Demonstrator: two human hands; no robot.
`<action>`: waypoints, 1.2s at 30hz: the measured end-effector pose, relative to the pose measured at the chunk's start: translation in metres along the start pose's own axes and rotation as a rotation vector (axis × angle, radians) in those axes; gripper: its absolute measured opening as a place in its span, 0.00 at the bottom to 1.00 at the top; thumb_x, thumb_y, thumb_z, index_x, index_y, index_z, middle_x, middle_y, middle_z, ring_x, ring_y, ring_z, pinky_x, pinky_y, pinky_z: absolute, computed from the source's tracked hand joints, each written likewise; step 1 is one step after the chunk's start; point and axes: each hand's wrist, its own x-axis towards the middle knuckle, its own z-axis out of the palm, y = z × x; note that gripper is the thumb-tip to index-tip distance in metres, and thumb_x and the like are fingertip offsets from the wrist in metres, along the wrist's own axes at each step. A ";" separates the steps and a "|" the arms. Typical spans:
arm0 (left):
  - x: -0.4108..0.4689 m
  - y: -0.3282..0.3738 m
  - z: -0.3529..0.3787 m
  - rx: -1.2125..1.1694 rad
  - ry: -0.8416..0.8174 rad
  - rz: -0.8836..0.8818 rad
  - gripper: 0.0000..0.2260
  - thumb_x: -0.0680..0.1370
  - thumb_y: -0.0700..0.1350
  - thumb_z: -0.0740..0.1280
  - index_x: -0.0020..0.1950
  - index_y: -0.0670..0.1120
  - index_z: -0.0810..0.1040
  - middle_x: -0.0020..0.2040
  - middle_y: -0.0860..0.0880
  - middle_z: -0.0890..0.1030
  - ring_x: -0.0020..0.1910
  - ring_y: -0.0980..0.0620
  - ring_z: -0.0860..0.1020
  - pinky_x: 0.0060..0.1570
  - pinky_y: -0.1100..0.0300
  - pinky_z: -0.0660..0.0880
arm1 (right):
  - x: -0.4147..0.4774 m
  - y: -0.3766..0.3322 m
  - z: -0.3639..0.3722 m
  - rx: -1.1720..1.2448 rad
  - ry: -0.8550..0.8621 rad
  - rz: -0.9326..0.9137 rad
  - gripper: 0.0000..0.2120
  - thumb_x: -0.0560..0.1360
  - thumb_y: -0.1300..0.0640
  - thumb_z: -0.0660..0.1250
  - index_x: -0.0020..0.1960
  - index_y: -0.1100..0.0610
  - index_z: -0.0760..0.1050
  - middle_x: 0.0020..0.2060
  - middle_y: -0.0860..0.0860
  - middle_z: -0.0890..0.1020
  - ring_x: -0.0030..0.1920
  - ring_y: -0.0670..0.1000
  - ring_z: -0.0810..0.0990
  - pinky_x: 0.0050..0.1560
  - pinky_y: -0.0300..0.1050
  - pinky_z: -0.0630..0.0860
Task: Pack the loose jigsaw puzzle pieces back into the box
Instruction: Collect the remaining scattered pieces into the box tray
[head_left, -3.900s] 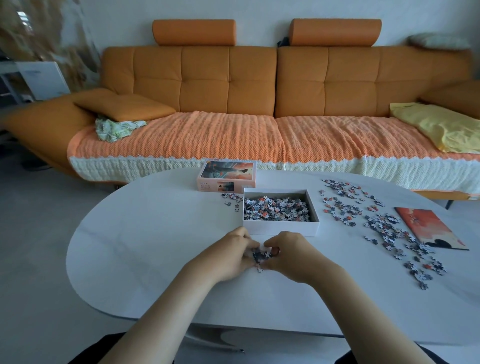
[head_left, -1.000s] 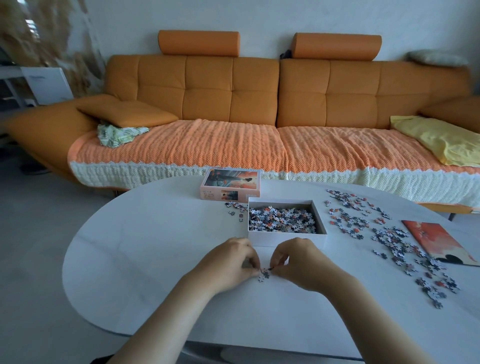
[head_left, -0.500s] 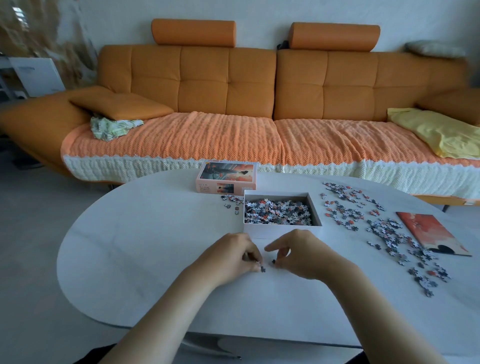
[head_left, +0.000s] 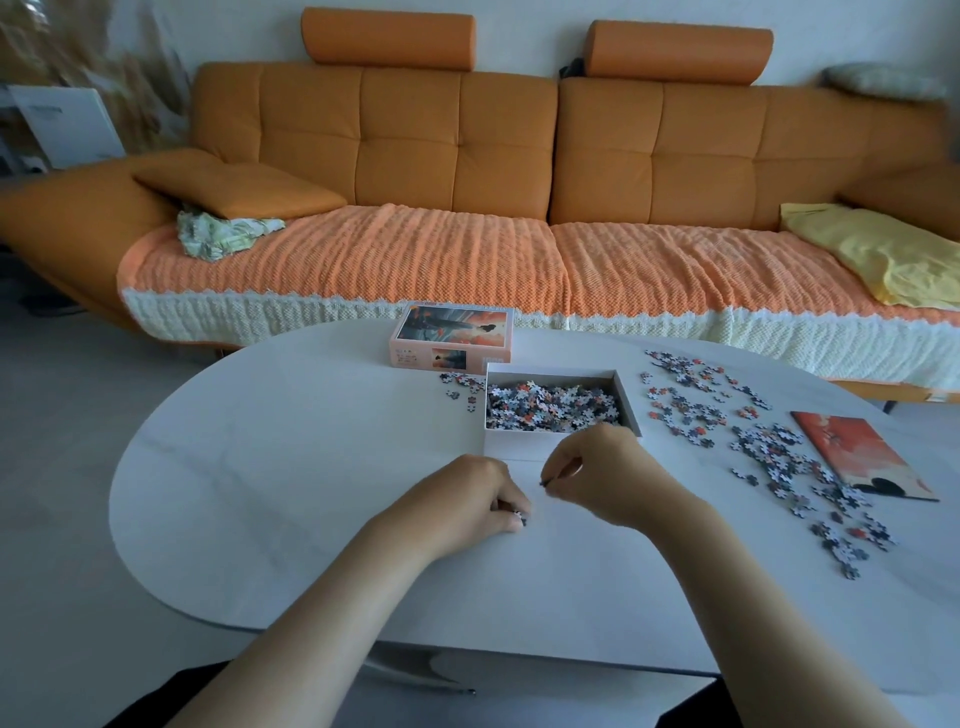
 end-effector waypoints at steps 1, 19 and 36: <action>0.001 0.001 0.000 0.012 -0.001 0.008 0.06 0.75 0.45 0.71 0.50 0.52 0.86 0.39 0.59 0.76 0.40 0.63 0.75 0.40 0.72 0.69 | 0.002 0.002 -0.002 0.011 0.067 0.004 0.06 0.69 0.58 0.73 0.38 0.47 0.83 0.35 0.41 0.83 0.32 0.38 0.79 0.32 0.35 0.75; 0.065 -0.012 -0.019 0.018 0.575 0.042 0.03 0.74 0.48 0.72 0.47 0.56 0.84 0.41 0.60 0.80 0.43 0.55 0.73 0.42 0.58 0.72 | 0.047 0.026 0.000 -0.096 0.348 -0.171 0.11 0.76 0.55 0.67 0.57 0.46 0.82 0.53 0.45 0.81 0.56 0.50 0.75 0.49 0.39 0.67; 0.056 -0.008 -0.008 -0.235 0.357 -0.155 0.19 0.81 0.50 0.62 0.72 0.54 0.68 0.69 0.53 0.70 0.58 0.55 0.74 0.60 0.58 0.70 | 0.039 0.029 -0.004 -0.156 0.270 -0.107 0.15 0.75 0.52 0.69 0.61 0.50 0.79 0.52 0.48 0.77 0.54 0.51 0.74 0.55 0.42 0.70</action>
